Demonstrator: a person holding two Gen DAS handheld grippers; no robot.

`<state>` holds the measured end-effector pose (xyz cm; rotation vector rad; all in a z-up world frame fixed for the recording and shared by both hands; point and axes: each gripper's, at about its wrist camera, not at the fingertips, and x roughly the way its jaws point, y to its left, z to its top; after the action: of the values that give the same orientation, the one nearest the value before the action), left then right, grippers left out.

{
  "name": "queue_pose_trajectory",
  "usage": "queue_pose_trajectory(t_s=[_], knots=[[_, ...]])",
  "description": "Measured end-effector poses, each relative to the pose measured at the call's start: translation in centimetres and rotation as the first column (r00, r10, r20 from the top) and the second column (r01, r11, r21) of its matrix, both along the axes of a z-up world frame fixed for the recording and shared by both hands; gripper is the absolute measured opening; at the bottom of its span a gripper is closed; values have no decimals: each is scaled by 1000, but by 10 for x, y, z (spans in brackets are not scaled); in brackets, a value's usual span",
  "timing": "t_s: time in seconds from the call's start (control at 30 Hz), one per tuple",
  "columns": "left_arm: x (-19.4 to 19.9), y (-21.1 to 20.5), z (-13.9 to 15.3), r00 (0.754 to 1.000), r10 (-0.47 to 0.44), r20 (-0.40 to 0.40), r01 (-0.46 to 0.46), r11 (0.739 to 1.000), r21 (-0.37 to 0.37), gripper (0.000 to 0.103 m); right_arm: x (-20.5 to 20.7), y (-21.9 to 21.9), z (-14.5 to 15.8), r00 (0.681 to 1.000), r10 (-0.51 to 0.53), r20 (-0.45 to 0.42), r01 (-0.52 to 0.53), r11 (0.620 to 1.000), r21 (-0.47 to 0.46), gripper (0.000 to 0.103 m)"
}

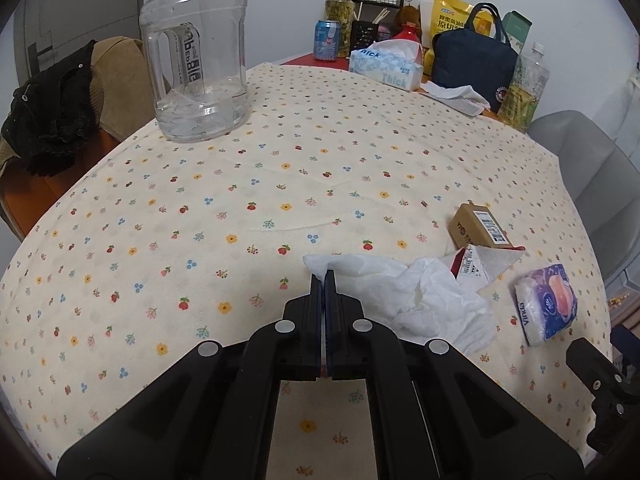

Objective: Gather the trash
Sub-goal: 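Grasp the blue tissue pack with the right tool while the left tool holds the bag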

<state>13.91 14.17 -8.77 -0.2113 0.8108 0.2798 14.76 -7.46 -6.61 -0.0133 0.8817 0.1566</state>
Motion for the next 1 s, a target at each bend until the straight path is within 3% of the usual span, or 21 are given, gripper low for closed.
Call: queue_pose_trajectory(t_s=[0.5,0.57,0.6,0.73,1.0], knots=[[14,-3,-7,999,-16,-40,16,1000,-6,2,31,18,-27,999,28,-40,-29,999,-16,95],[14,-3,-7,999,-15,-39,15,1000,-7,2,33,20,-33,998,27,-56,-29,999,-38,86],[14,-3,-7,999,-15,-38,15,1000,-8,2,32,21,-31,998,38,-42,-40,998,-41,68],[11,-4,-6,999,-13,-31,13,1000,1,2,28,21,-26,995,73,-63,-75,997,-25,45],[-4,-10,1,1000,-18,-15,18,1000,5,2,8,2,-11,996,63,-55,-62,998,11,33]])
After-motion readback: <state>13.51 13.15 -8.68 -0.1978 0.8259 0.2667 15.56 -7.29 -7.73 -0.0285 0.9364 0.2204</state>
